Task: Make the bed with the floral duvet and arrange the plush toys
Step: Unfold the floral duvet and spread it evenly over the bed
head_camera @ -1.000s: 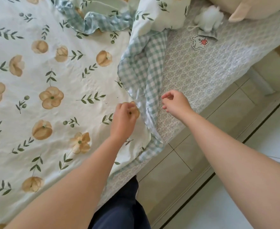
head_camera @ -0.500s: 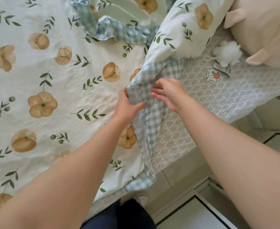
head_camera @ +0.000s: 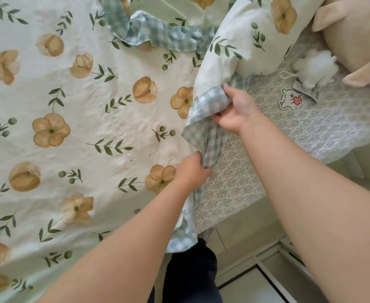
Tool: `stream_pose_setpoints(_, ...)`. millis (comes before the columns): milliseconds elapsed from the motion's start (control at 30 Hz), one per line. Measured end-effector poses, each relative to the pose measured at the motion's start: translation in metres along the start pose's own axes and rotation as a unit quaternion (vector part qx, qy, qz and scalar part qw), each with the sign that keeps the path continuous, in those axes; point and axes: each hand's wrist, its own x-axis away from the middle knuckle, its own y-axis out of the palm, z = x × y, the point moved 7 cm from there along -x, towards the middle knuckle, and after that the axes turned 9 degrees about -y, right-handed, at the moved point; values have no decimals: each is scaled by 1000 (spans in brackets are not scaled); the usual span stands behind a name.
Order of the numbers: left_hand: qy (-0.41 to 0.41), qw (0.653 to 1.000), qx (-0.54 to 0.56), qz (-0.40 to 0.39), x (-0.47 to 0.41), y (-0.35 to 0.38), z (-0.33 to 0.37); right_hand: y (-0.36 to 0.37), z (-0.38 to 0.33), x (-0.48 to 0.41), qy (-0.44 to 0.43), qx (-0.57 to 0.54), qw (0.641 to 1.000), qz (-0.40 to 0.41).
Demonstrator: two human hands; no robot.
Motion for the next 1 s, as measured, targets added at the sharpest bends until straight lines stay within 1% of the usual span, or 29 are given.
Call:
stream_pose_setpoints(33,11,999,-7,33,1,0,-1,-10,-2,-2,-1,-40,999,8)
stream_pose_setpoints(100,61,993,-36,95,10,8,9,-43,-12,-3,-13,-99,994,32)
stream_pose_setpoints(167,117,981,-107,115,23,23,25,-85,-24,-4,-31,-118,990,64)
stream_pose_setpoints(267,164,954,-231,96,29,40,42,-155,-25,7,-14,-99,987,127)
stream_pose_setpoints(300,168,949,-252,84,30,42,48,-187,-24,9,-7,-94,986,140)
stream_pose_setpoints(367,177,939,-290,55,34,47,64,-249,-30,8,-25,-89,983,160)
stream_pose_setpoints(433,198,924,-326,37,42,51,79,-279,-45,16,-61,-69,983,160)
stream_pose_setpoints(500,228,905,-358,26,49,65,90,-278,-67,33,-110,-24,986,127)
stream_pose_setpoints(567,235,901,-364,6,51,81,88,-262,-78,44,-146,62,984,83)
stream_pose_setpoints(600,229,902,-366,-4,49,88,85,-256,-79,46,-155,118,977,82)
stream_pose_setpoints(633,218,904,-368,-15,45,96,83,-259,-76,44,-163,158,969,93)
stream_pose_setpoints(700,208,912,-352,-28,41,107,84,-272,-81,39,-193,263,932,159)
stream_pose_setpoints(733,217,913,-344,-35,41,112,87,-279,-85,36,-212,292,916,178)
stream_pose_setpoints(767,229,911,-341,-41,42,115,88,-285,-87,32,-228,299,907,190)
stream_pose_setpoints(833,225,915,-330,-55,42,116,83,-296,-74,27,-225,300,902,214)
stream_pose_setpoints(933,187,929,-310,-75,34,122,62,-313,-40,13,-168,333,891,259)
stream_pose_setpoints(1000,145,945,-272,-112,31,132,51,-313,-36,8,-133,325,885,306)
